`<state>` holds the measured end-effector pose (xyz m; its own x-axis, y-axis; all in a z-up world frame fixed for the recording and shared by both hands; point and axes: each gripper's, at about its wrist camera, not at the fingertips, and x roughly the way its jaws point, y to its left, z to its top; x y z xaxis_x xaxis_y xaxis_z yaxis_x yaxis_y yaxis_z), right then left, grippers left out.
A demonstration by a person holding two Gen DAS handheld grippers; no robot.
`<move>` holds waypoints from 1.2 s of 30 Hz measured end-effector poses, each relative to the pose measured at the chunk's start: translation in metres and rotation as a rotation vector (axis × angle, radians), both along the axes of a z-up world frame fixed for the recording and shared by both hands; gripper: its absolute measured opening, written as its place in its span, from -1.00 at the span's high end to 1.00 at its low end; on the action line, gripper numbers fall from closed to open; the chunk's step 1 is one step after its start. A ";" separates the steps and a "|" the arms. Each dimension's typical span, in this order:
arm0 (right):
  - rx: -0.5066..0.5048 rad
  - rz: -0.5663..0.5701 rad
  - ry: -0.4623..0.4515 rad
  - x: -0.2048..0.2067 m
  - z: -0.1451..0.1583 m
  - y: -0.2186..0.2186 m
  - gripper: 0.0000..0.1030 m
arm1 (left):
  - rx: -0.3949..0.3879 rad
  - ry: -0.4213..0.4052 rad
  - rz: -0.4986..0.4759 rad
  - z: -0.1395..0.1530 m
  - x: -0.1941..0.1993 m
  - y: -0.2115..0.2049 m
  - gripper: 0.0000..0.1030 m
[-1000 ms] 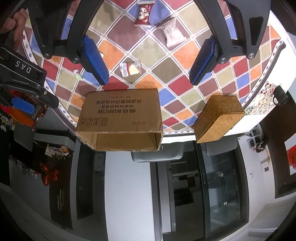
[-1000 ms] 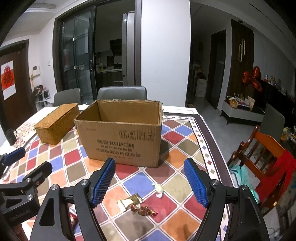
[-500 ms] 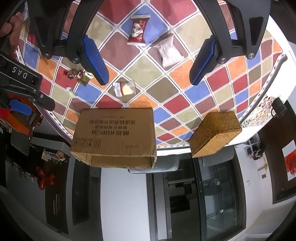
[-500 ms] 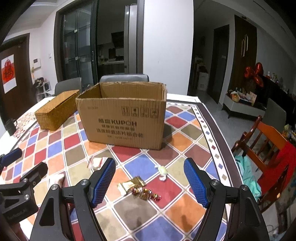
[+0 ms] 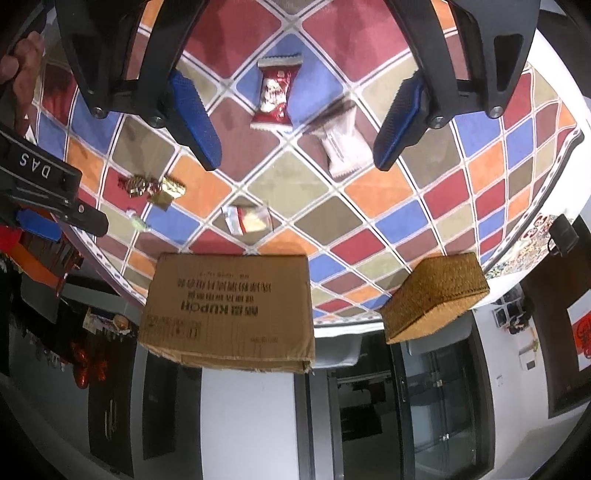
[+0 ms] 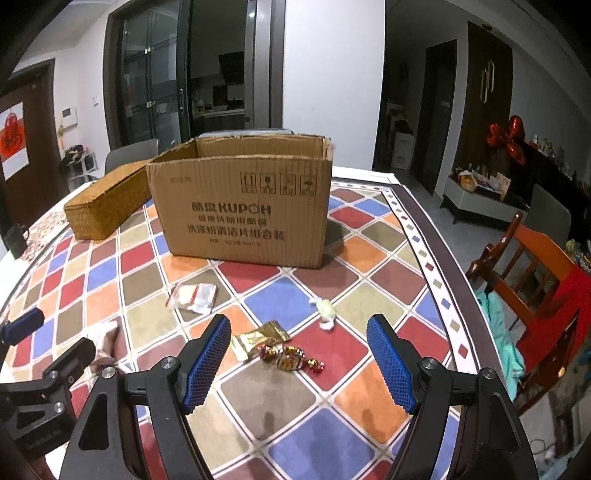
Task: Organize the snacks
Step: 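Move both tools back toward the remaining snacks on the table, then grasp the red-and-white packet with the left tool while the right tool grasps a gold-wrapped candy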
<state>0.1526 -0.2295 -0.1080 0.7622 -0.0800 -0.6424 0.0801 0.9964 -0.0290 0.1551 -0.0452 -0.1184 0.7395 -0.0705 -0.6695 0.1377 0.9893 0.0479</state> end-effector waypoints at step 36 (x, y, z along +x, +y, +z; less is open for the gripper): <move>0.028 -0.034 0.158 0.026 -0.065 -0.006 -0.49 | 0.002 0.139 -0.040 -0.055 0.006 -0.007 -0.08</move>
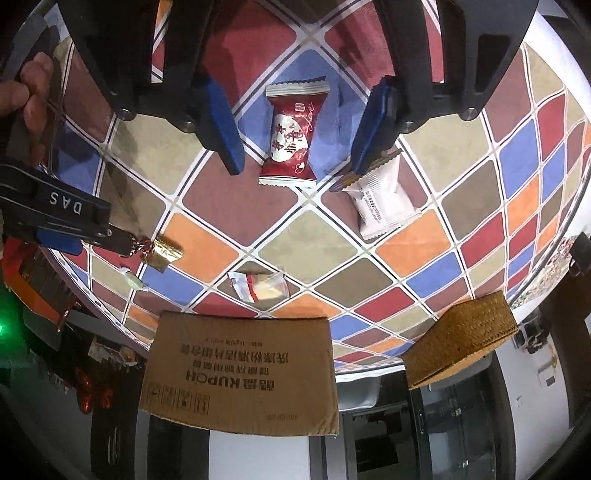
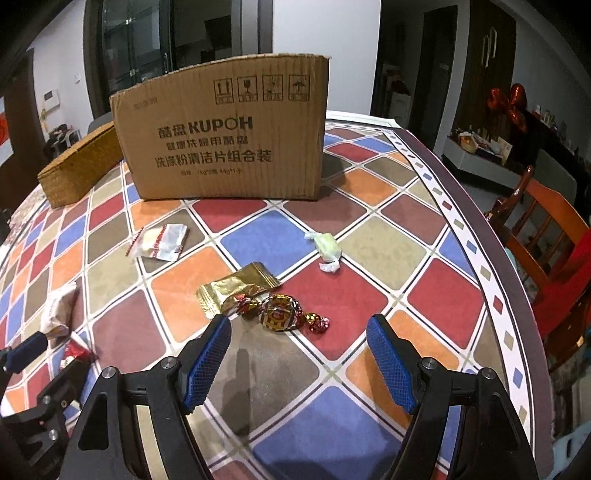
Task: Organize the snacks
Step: 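Grasp the red-and-white packet with the left tool while the right tool grasps a gold-wrapped candy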
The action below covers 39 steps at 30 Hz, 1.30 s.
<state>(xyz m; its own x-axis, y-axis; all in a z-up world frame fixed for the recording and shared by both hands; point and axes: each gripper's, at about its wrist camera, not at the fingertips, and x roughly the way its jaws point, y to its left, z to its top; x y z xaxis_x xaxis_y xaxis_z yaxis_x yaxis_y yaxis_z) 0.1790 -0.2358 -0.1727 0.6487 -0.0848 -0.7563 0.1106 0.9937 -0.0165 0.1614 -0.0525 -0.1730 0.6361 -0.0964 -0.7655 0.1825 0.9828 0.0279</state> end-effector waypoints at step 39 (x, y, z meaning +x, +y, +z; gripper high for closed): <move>0.056 0.043 0.007 0.011 -0.005 -0.001 0.70 | -0.018 0.013 -0.043 0.001 0.000 -0.008 0.58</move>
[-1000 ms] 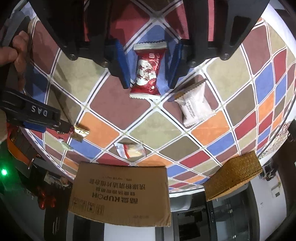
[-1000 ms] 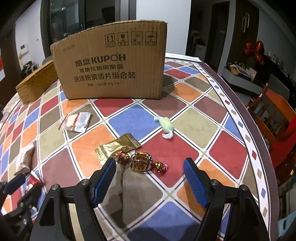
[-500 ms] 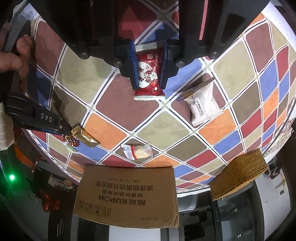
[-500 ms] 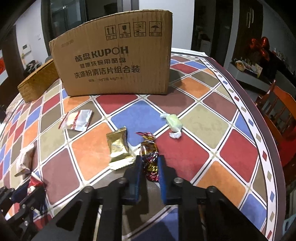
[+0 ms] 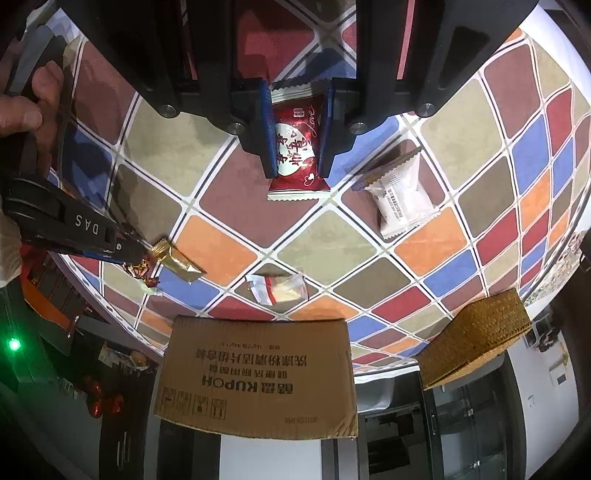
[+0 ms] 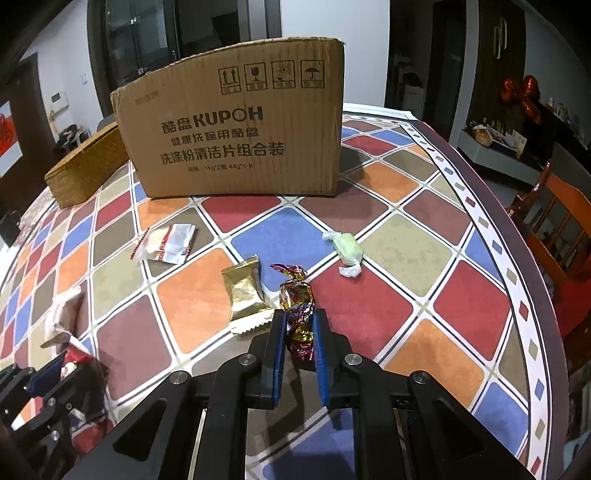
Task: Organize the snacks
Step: 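Grasp the red-and-white packet with the left tool while the right tool grasps a gold-wrapped candy, then carry the red packet and gold candy with both tools over the cardboard box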
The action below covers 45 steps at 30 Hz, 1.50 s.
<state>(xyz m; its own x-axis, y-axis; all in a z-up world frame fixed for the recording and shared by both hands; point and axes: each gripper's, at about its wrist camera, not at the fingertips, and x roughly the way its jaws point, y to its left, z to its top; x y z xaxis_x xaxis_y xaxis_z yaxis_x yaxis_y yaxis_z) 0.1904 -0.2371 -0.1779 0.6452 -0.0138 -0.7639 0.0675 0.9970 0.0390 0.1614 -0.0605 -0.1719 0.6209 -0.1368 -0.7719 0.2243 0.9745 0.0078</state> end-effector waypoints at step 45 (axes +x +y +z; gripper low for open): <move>0.017 0.008 -0.105 -0.011 0.067 0.004 0.70 | -0.050 -0.107 0.019 0.063 0.014 0.006 0.58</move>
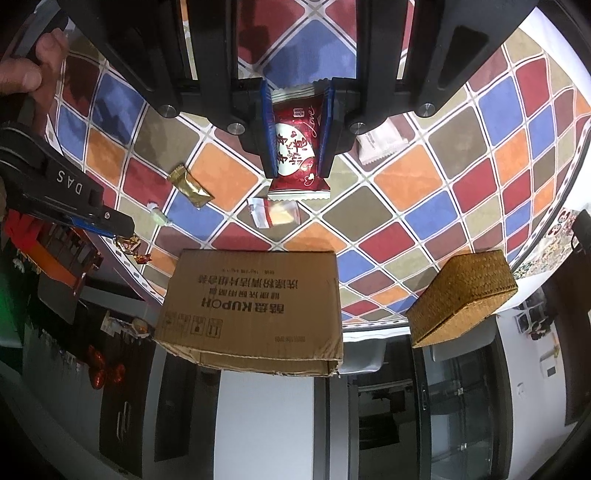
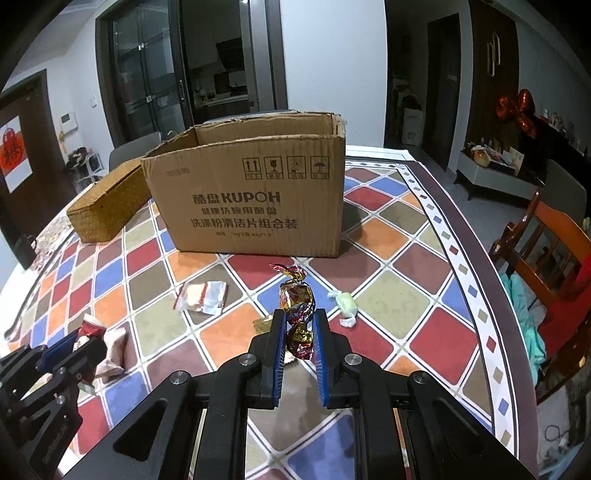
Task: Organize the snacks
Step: 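Carry the red packet and gold candy with both tools over the cardboard box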
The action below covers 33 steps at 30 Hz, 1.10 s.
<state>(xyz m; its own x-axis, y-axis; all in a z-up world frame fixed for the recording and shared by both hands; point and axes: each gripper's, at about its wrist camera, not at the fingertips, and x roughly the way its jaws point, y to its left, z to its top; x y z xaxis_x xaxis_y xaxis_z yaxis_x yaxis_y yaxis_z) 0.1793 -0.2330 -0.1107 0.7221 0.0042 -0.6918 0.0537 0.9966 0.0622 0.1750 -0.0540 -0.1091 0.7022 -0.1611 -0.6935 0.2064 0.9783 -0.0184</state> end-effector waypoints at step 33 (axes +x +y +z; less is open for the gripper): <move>-0.002 0.040 -0.064 0.019 0.040 0.011 0.70 | 0.008 -0.060 -0.017 0.048 0.028 -0.001 0.58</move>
<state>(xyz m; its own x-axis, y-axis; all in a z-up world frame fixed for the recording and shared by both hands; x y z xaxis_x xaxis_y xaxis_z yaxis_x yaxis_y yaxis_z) 0.1983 -0.2217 -0.0705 0.7639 0.0328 -0.6445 0.0094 0.9980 0.0619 0.2027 -0.0555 -0.0610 0.7397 -0.1683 -0.6516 0.2235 0.9747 0.0019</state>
